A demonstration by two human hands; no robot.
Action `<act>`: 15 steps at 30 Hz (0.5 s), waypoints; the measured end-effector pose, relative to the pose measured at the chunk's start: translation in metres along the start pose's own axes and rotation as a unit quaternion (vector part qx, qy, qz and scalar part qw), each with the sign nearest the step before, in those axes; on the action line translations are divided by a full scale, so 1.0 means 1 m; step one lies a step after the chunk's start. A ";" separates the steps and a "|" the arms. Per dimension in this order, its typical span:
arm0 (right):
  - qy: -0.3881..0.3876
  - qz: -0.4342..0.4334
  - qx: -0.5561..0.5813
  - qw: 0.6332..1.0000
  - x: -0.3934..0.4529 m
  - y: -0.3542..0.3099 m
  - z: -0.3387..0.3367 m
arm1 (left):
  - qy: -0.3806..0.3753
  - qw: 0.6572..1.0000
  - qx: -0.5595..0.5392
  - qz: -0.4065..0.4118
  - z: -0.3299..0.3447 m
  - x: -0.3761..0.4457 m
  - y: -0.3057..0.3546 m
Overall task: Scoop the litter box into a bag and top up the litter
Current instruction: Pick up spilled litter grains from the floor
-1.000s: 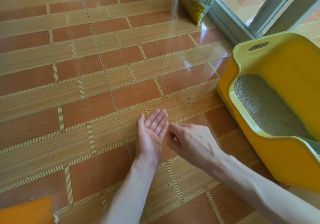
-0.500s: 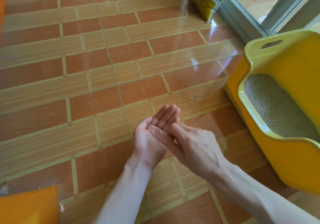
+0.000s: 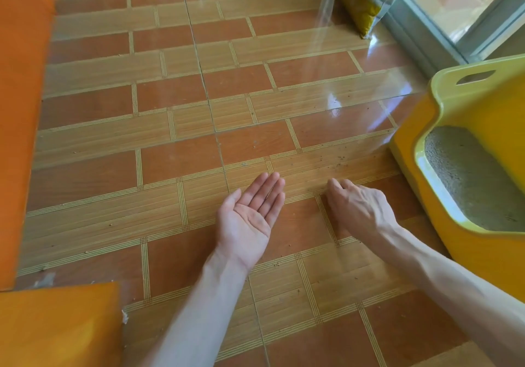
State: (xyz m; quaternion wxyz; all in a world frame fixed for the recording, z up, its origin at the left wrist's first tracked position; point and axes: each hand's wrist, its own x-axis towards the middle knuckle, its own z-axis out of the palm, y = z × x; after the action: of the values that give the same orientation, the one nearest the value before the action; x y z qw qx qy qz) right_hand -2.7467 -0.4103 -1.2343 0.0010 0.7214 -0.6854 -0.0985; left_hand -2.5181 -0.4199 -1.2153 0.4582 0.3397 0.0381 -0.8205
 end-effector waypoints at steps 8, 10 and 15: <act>-0.079 -0.016 -0.052 0.995 0.002 -0.006 -0.009 | 0.018 1.000 -0.009 0.018 -0.007 0.000 0.003; -0.087 -0.008 -0.035 0.996 0.002 -0.007 -0.010 | 0.019 0.999 -0.014 0.024 -0.007 -0.001 0.005; -0.090 0.023 -0.004 0.996 0.006 -0.007 -0.008 | 0.021 0.999 -0.026 0.038 -0.007 -0.002 0.010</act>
State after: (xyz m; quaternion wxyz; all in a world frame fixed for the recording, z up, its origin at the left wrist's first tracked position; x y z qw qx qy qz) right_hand -2.7383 -0.4169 -1.2279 -0.0555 0.6940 -0.6985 -0.1652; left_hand -2.5063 -0.4215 -1.2172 0.4969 0.3460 0.0557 -0.7939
